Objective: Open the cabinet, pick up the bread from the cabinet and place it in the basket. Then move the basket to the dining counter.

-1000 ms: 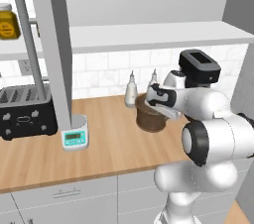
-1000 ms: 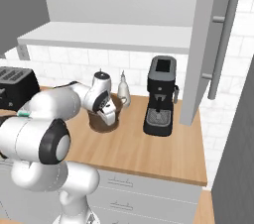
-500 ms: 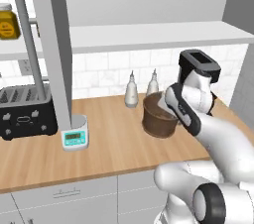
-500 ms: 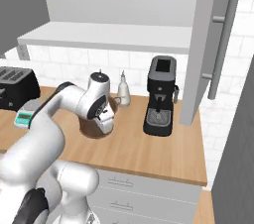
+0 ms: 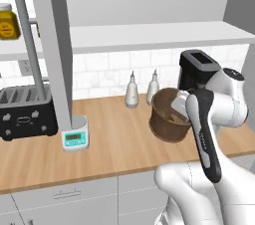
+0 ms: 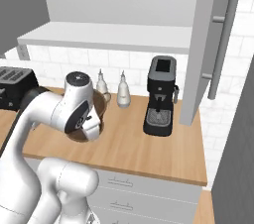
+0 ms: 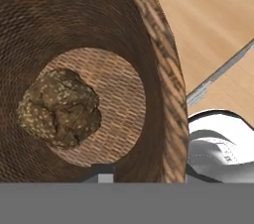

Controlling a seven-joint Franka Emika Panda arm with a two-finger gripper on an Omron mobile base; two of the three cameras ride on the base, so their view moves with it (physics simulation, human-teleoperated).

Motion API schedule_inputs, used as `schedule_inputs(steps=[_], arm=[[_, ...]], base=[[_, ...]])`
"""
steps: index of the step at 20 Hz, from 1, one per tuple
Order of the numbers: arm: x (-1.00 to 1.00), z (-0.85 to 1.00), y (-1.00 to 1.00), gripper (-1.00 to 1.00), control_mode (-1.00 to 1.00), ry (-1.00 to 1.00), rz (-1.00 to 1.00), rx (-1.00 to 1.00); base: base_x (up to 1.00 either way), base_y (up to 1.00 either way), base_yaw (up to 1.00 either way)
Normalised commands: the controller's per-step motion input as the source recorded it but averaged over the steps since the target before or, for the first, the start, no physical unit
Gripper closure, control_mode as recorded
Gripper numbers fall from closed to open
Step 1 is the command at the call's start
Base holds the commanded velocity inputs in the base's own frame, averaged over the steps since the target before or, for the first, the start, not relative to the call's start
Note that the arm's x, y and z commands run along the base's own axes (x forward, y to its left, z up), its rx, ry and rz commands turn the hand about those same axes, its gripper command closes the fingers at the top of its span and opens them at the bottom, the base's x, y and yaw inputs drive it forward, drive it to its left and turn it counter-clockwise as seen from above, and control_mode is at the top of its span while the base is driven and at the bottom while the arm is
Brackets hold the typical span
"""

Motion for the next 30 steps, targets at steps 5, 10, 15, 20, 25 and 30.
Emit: schedule_inputs(steps=[5, 10, 15, 20, 25, 30], arm=[[-0.37, 0.94, 0.00, 1.00, -1.00, 0.02, 0.00, 0.00], [-0.40, 0.68, 0.00, 1.00, -1.00, 0.08, 0.00, 0.00], [-0.06, 0.04, 0.00, 1.00, -1.00, 0.01, 0.00, 0.00], [0.00, 0.00, 0.00, 1.00, -1.00, 0.00, 0.00, 0.00], [-0.19, 0.00, 0.00, 1.00, 1.00, 0.00, 0.01, 0.00], [0.00, 0.00, 0.00, 1.00, 1.00, 0.00, 0.00, 0.00]], base=[[0.00, 0.00, 0.00], [0.00, 0.00, 0.00], [0.00, 0.00, 0.00], [0.00, 0.00, 0.00], [-0.20, 0.00, 0.01], [-1.00, 0.00, 0.11]])
